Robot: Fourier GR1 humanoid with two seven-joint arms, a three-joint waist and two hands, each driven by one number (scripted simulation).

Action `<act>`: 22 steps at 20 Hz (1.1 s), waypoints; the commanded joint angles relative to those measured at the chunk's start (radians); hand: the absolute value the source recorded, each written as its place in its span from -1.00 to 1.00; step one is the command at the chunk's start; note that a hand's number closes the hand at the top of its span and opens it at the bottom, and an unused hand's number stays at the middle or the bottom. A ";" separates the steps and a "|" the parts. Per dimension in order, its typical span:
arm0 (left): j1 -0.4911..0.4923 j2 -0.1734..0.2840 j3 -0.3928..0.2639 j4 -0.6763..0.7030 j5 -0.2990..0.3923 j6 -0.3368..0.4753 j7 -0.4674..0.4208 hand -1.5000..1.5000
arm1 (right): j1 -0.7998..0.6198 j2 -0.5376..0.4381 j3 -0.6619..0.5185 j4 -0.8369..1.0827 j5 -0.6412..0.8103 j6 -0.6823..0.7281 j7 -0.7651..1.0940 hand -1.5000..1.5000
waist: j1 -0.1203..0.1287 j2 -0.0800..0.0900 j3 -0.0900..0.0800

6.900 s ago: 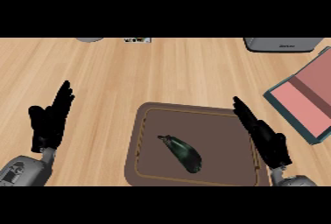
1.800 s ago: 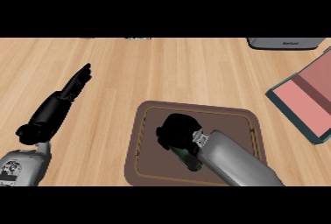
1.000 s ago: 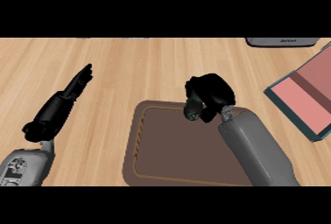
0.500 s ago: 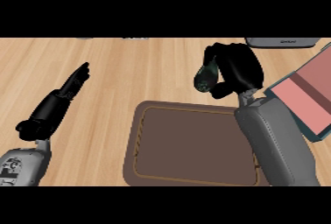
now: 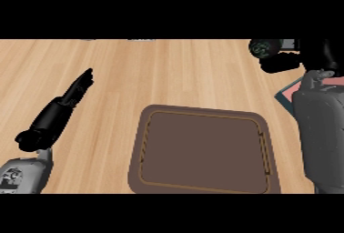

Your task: Pick the eggplant from the tray and place it in the cardboard box

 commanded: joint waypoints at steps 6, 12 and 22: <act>-0.005 -0.012 -0.006 -0.021 -0.035 0.003 0.012 0.00 | -0.076 -0.233 -0.223 0.259 -0.064 -0.055 -0.094 1.00 | 0.018 0.006 0.001; -0.029 -0.023 0.005 -0.015 -0.003 -0.025 0.045 0.00 | -0.021 -0.322 -0.219 0.431 -0.078 0.071 -0.166 1.00 | 0.015 0.007 0.001; -0.063 -0.065 -0.019 0.017 -0.065 0.020 0.025 0.00 | -0.061 -0.529 -0.217 0.788 -0.101 0.301 -0.359 1.00 | 0.022 0.012 0.001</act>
